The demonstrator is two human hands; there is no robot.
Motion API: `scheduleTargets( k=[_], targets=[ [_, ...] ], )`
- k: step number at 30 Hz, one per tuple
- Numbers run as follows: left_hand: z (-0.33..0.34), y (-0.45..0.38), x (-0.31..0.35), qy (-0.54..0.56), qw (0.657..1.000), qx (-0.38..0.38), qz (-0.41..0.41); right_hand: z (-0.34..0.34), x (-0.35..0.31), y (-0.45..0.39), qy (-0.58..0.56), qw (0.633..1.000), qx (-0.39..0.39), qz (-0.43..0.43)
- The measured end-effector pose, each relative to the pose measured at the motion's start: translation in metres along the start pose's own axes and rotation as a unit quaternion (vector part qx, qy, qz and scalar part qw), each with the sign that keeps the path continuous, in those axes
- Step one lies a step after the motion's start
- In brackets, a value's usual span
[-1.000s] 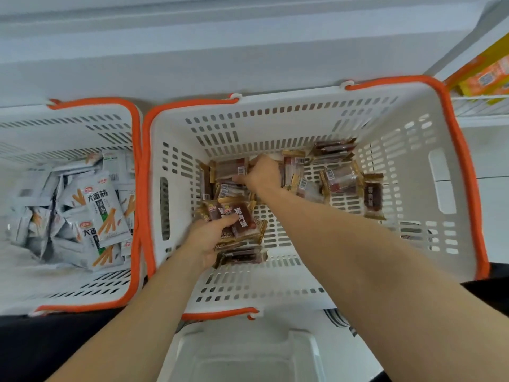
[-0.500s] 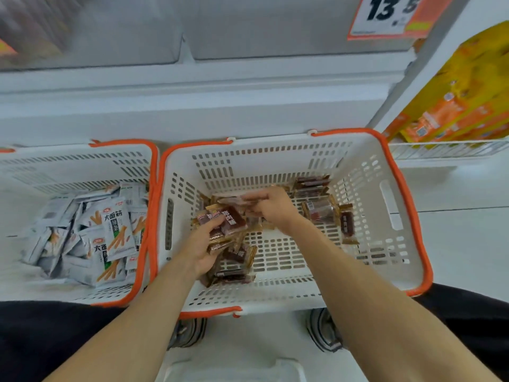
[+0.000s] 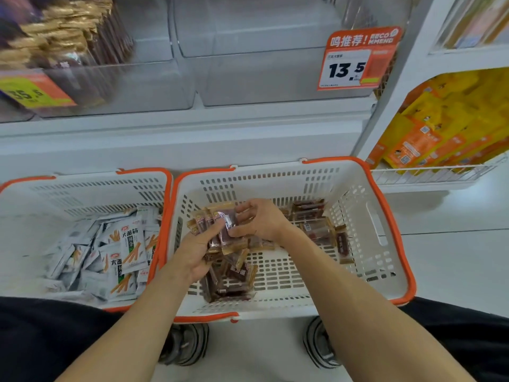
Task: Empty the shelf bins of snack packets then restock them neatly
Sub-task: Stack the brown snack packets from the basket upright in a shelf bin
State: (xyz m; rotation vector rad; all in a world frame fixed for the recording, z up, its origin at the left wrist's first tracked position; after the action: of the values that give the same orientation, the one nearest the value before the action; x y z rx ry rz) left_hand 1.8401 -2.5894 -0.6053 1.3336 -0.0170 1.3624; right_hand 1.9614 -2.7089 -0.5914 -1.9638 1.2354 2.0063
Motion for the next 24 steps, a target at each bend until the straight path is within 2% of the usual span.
scheduleTargets(
  k=[2,6,8,10,12,17,24],
  targets=[
    [-0.004,0.000,-0.005,-0.014,1.000,0.013,-0.012,0.001,0.006,-0.001,0.003,0.999,-0.029,0.019],
    [-0.017,-0.002,-0.018,-0.030,0.998,0.052,-0.025,-0.004,0.034,-0.008,-0.088,0.990,-0.073,0.084],
    [-0.026,-0.005,-0.023,-0.058,0.995,0.074,-0.030,-0.013,0.057,-0.017,-0.028,0.993,-0.024,0.117],
    [-0.032,-0.007,-0.028,-0.099,0.990,0.092,-0.031,-0.024,0.081,-0.028,0.112,0.982,0.073,0.134],
    [-0.037,-0.008,-0.034,-0.129,0.985,0.109,-0.031,-0.027,0.101,-0.034,0.149,0.967,0.144,0.151],
    [-0.052,-0.018,-0.054,-0.130,0.980,0.138,-0.062,-0.008,0.124,-0.057,0.138,0.963,0.176,0.150],
    [-0.065,-0.038,-0.070,-0.116,0.974,0.166,-0.099,0.011,0.144,-0.093,0.109,0.950,0.210,0.205]
  ],
)
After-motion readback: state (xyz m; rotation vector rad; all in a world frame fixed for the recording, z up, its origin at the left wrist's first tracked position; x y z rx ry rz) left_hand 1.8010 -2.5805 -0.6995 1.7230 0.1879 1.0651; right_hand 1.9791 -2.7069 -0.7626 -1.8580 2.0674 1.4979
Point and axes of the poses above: each hand's wrist, its own y-axis away from the middle knuckle, its own z-axis out of the palm, x = y × z, the point moved 5 cm from there along -y, towards the middle knuckle, and after that the axes turned 3 degrees about y, right-handed, at the moved point
